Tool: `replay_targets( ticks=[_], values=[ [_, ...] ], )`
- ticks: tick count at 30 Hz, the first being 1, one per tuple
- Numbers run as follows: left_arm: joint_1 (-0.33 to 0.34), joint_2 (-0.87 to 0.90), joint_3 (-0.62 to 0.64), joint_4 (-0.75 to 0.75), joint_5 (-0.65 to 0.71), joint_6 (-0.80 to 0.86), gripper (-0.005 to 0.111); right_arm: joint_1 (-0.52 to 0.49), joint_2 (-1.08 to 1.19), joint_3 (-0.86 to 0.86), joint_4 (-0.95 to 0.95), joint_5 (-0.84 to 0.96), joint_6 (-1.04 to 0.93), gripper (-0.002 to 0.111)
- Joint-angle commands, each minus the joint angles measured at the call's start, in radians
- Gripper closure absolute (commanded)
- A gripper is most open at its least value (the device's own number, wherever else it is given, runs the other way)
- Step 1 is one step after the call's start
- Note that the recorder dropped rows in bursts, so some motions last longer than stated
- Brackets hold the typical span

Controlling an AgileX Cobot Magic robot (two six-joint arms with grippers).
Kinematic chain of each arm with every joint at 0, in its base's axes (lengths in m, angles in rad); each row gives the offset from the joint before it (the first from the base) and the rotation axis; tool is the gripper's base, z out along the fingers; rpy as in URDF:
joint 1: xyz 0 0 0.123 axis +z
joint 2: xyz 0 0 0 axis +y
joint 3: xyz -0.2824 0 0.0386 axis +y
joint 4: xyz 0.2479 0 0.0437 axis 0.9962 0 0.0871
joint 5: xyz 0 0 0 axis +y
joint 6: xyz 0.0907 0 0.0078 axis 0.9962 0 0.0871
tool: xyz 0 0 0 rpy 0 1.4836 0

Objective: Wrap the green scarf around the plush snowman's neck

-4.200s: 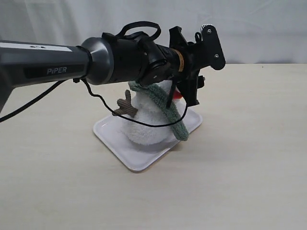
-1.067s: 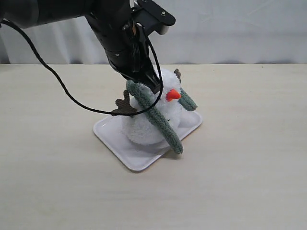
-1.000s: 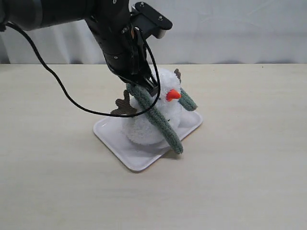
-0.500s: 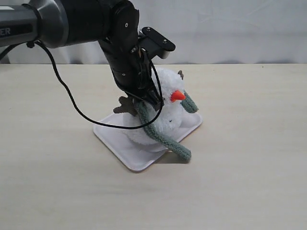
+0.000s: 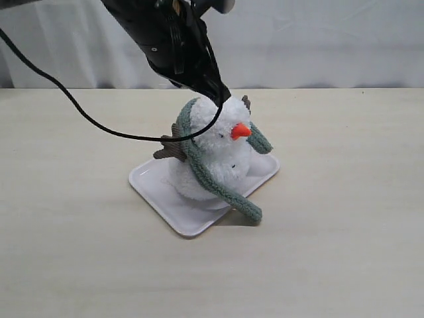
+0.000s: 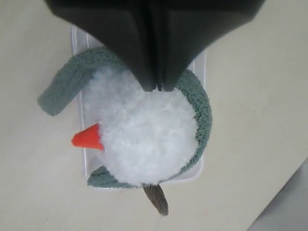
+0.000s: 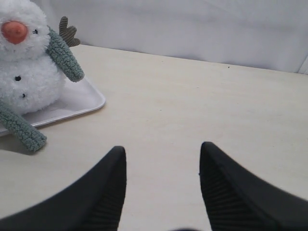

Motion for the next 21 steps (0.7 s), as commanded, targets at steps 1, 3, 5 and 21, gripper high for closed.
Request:
replay_targets(
  ticks=[1,3,5,21],
  values=[
    [-0.053,-0.050,-0.006,0.071,0.010,-0.058,0.107,-0.002,-0.005,0.002,0.001,-0.004,0.000,0.062],
    [-0.076,-0.067,-0.006,0.087,0.013,-0.074,0.107,-0.002,-0.005,0.002,0.001,-0.004,0.000,0.062],
    [-0.099,-0.087,-0.006,0.097,0.011,-0.084,0.107,-0.002,-0.005,0.002,0.001,-0.004,0.000,0.062],
    [-0.137,-0.572,0.600,0.253,-0.404,-0.265,0.107,-0.002,-0.005,0.002,0.001,-0.004,0.000,0.062]
  ],
)
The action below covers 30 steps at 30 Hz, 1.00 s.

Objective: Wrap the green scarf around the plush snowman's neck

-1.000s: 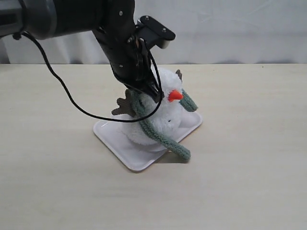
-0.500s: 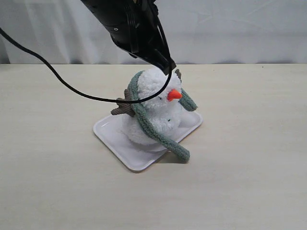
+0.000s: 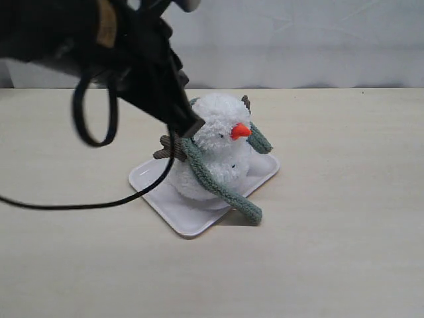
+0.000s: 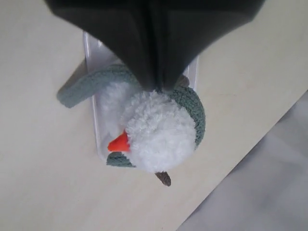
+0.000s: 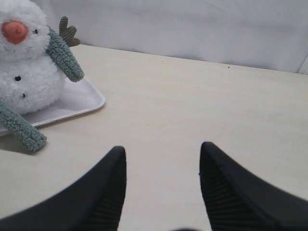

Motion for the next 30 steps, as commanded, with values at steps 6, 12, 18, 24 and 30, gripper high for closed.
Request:
replay_targets(
  ticks=[6,12,18,24,30],
  values=[
    [-0.002,-0.411,0.301,0.011,-0.278,-0.020,0.107,-0.002,-0.005,0.002,0.001,-0.004,0.000,0.062],
    [-0.002,-0.601,0.458,0.011,-0.433,-0.020,0.107,-0.002,-0.005,0.002,0.001,-0.004,0.000,0.062],
    [-0.002,-0.733,0.599,0.011,-0.522,-0.020,0.107,-0.002,-0.005,0.002,0.001,-0.004,0.000,0.062],
    [-0.002,-0.749,0.613,0.011,-0.498,-0.020,0.107,-0.002,-0.005,0.002,0.001,-0.004,0.000,0.062],
    [-0.002,-0.749,0.613,0.011,-0.498,-0.020,0.107,-0.002,-0.005,0.002,0.001,-0.004,0.000,0.062]
  ],
)
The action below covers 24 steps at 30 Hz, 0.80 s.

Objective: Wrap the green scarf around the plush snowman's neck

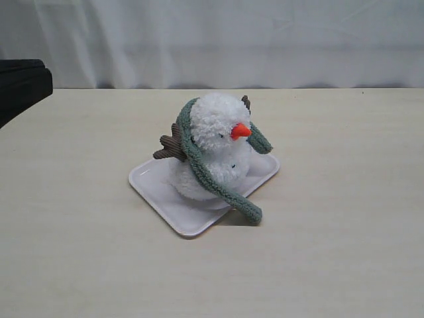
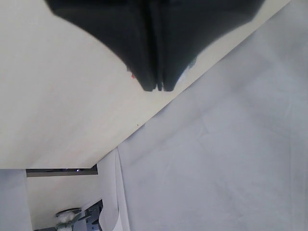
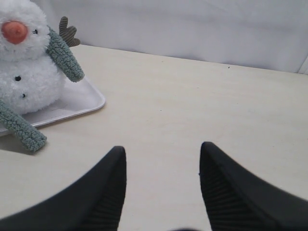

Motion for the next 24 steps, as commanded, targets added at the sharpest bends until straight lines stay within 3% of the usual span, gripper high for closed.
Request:
replay_targets(
  ticks=[1,24],
  values=[
    [-0.002,-0.006,0.004,-0.001,-0.003,-0.010,0.107,-0.002,-0.005,0.002,0.001,-0.004,0.000,0.062],
    [0.000,-0.027,0.029,-0.015,-0.025,-0.010,0.107,-0.002,-0.005,0.002,0.001,-0.004,0.000,0.062]
  ],
)
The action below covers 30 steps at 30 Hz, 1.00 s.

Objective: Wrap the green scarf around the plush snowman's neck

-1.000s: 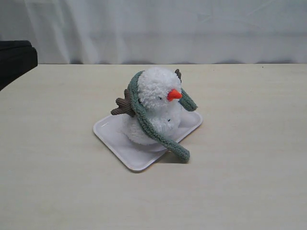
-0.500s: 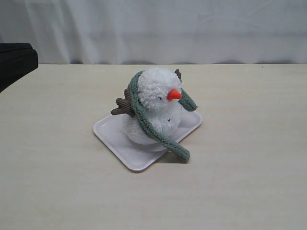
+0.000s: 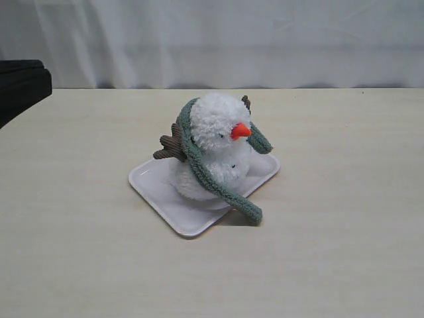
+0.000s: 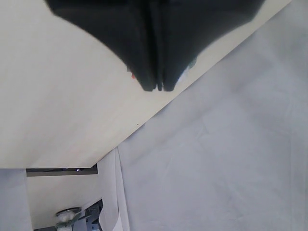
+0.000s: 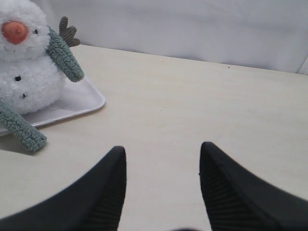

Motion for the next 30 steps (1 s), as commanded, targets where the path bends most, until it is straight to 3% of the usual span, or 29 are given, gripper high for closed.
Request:
replay_targets(
  ticks=[1,4,7,12,18,30],
  values=[
    [0.000,-0.033,0.035,-0.044,-0.026,-0.007,0.107,-0.002,-0.005,0.002,0.001,-0.004,0.000,0.062],
    [0.004,-0.074,0.064,-0.220,-0.021,-0.007,0.107,-0.002,-0.005,0.002,0.001,-0.004,0.000,0.062],
    [0.052,-0.125,0.098,-0.393,-0.020,-0.007,0.107,-0.002,-0.005,0.002,0.001,-0.004,0.000,0.062],
    [0.212,-0.212,0.155,-0.391,-0.019,-0.007,0.107,-0.002,-0.005,0.002,0.001,-0.004,0.000,0.062],
    [0.345,-0.334,0.216,-0.393,-0.018,-0.007,0.107,-0.002,-0.005,0.002,0.001,-0.004,0.000,0.062],
    [0.767,-0.500,0.275,-0.393,-0.009,-0.007,0.107,-0.002,-0.005,0.002,0.001,-0.004,0.000,0.062]
  ],
)
